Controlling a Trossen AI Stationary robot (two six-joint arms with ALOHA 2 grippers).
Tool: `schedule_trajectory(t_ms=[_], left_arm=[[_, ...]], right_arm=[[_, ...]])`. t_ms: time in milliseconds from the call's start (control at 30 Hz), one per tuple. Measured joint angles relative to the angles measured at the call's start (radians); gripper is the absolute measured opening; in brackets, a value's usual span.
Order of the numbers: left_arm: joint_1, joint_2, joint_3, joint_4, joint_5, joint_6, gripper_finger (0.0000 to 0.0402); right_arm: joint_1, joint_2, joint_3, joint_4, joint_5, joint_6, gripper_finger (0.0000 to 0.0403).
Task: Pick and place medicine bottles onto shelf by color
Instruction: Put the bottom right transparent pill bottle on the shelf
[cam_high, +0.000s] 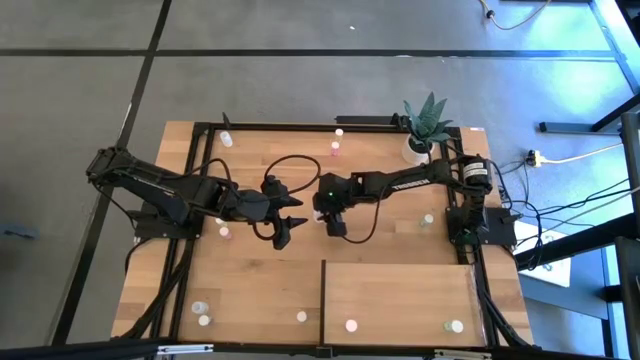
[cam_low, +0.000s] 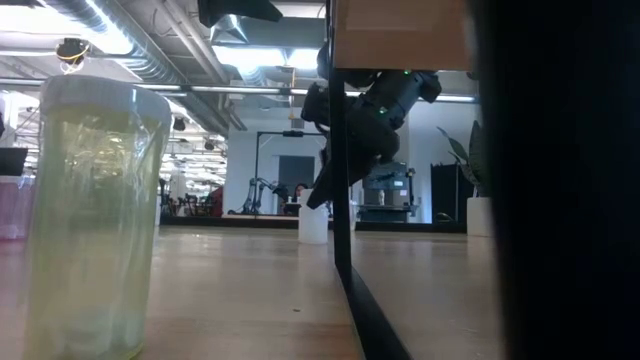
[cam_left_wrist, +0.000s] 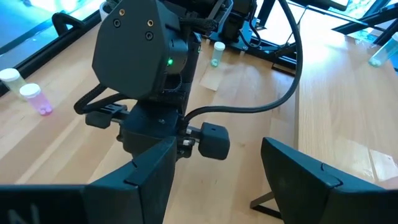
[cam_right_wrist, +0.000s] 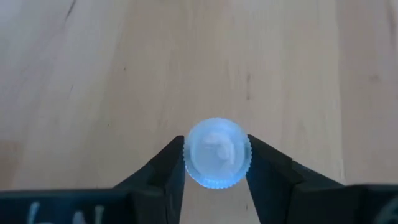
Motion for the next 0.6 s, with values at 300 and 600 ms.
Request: schedule_trajectory(t_ms=[300, 600], left_arm=[[0.000, 0.000, 0.000, 0.000, 0.000, 0.000, 0.0228], [0.000, 0.000, 0.000, 0.000, 0.000, 0.001, 0.0228]], right_arm=[[0.000, 0.000, 0.000, 0.000, 0.086, 0.063, 0.0157], [0.000, 0.000, 0.000, 0.000, 0.052, 0.168, 0.0149]])
